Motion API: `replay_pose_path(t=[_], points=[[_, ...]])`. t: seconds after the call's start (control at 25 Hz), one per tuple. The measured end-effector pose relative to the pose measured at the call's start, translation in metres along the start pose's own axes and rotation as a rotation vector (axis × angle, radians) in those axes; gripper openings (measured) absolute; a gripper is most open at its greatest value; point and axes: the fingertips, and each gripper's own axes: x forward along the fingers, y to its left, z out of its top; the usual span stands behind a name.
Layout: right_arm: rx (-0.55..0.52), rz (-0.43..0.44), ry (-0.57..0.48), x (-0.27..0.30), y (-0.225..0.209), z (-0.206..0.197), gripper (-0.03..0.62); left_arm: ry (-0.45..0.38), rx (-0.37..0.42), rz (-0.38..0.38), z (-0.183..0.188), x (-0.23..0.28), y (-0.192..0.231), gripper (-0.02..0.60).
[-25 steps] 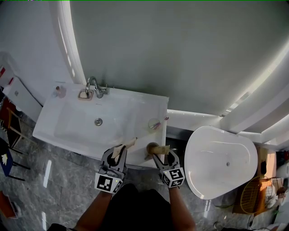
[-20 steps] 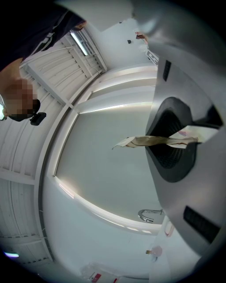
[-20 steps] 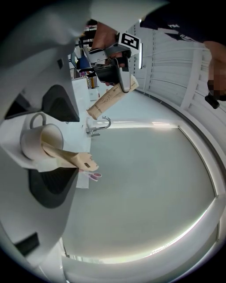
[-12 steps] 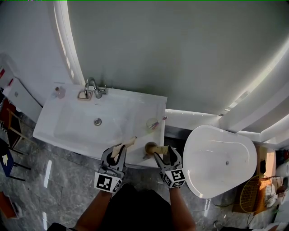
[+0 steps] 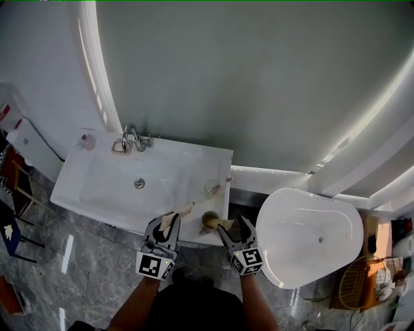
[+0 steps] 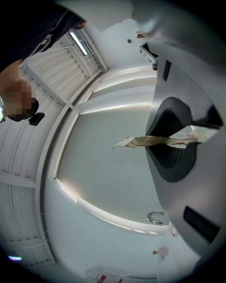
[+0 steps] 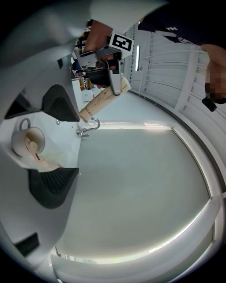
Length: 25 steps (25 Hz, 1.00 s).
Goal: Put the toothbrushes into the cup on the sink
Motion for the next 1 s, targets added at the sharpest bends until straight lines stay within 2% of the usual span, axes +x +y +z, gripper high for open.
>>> replay_pose_path(t=[0.52,1.0], points=[[-0.064,0.007,-0.096,-0.027,0.010,0.060,0.313,-0.002,-0.005,-0.023,0.009,0.002,-0.019,0.048],[-0.108,-0.005,-0.101,-0.030,0.018,0.068,0.313,0.005,-0.013,-0.033,0.007,0.001,-0.019,0.048]])
